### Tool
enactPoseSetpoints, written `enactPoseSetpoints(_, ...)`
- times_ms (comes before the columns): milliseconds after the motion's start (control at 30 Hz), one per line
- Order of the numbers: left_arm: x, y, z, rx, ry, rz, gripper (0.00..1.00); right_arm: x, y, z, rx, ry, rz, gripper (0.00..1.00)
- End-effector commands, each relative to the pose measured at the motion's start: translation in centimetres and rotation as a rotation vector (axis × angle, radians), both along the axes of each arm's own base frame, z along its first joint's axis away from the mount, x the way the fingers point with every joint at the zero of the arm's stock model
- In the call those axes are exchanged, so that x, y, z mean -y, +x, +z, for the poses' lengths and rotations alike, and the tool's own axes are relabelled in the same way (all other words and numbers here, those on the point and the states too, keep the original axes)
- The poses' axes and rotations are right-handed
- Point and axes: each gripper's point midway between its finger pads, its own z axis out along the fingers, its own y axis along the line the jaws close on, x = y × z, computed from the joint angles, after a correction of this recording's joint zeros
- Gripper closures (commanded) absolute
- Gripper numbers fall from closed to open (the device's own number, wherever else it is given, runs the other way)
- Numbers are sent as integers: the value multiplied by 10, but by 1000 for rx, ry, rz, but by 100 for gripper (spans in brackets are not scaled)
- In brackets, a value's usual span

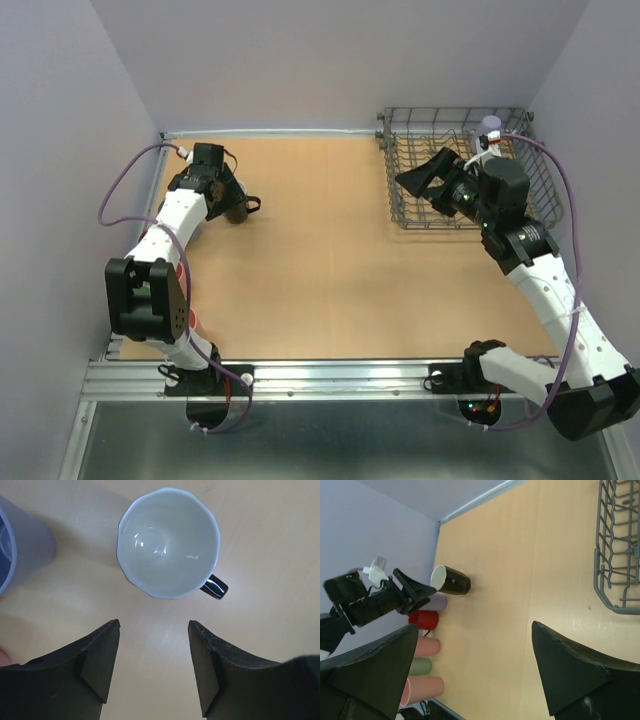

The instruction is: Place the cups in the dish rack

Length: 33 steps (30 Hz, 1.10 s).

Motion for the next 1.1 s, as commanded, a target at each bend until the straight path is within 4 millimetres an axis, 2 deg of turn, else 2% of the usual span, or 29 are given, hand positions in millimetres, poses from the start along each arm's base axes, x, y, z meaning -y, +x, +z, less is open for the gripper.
enactPoseSetpoints(0,-7,25,17,72,24,11,32,-6,-11,-15,-37,-16,64,0)
enactPoseSetpoints(200,-16,41,13,71,42,39,33,-11,-15,-23,-56,-30,107,0)
enactPoseSetpoints(433,-23,48,-8,29,48,52,37,-12,-15,-36,-92,-40,115,0)
enactPoseSetpoints(600,-25,46,-25,-16,55,66,41,-12,-13,-41,-103,-52,115,0)
enactPoseSetpoints(700,-25,44,-33,-34,56,70,50,-12,-11,-45,-114,-58,116,0)
enactPoseSetpoints(933,-21,47,-44,-48,41,55,100,-11,-10,-51,-129,-63,109,0)
enactPoseSetpoints(1067,-16,49,-39,-34,26,29,100,-10,-10,-53,-137,-60,99,0)
